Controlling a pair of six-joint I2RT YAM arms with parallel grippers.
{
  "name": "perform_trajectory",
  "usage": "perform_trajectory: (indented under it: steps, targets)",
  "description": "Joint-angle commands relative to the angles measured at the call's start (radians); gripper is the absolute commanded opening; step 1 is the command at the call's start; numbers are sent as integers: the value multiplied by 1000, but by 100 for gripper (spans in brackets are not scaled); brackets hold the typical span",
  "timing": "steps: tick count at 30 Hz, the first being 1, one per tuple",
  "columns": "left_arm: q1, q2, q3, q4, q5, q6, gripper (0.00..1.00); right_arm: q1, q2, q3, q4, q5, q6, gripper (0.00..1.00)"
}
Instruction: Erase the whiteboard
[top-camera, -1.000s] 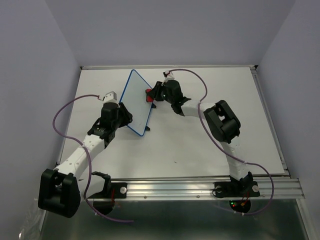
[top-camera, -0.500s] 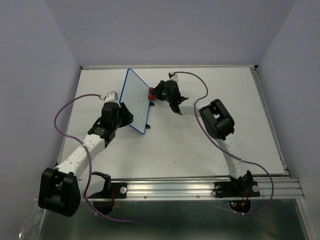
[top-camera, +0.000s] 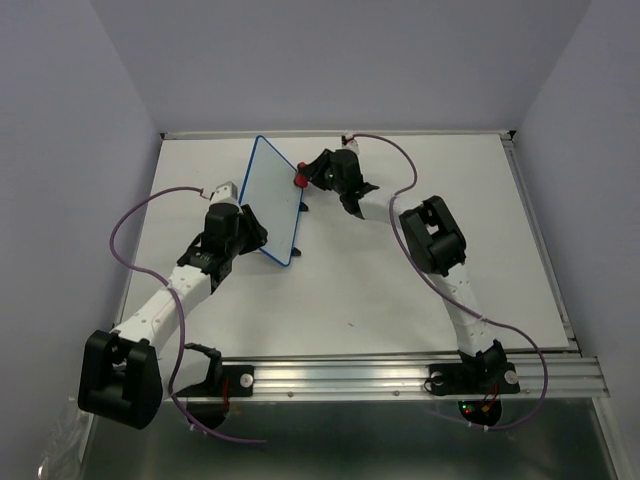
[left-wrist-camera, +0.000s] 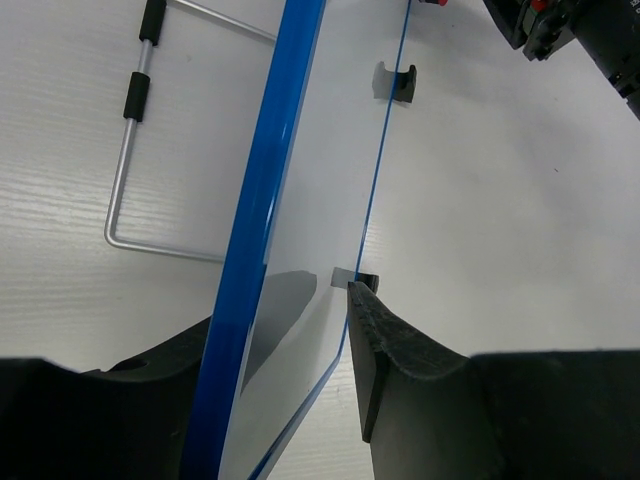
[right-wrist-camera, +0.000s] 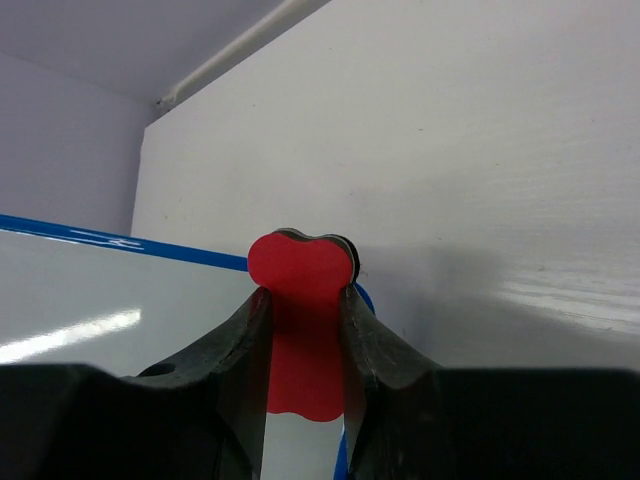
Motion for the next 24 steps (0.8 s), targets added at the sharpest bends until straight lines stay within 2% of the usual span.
perform_trajectory:
  steps: [1,8,16,20,24]
  targets:
    - [-4,4,44,8,12,21,47,5,-15,44,25,-77,15,12]
    - [-4,21,50,10,15,26,47,5,42,98,18,-123,11,12]
    - [-4,26,53,8,18,27,47,5,44,138,1,-100,15,13]
    - [-4,26,55,10,15,27,48,23,15,87,8,-134,18,12]
    - [-4,24,61,10,18,26,48,50,-47,-66,97,-174,40,11]
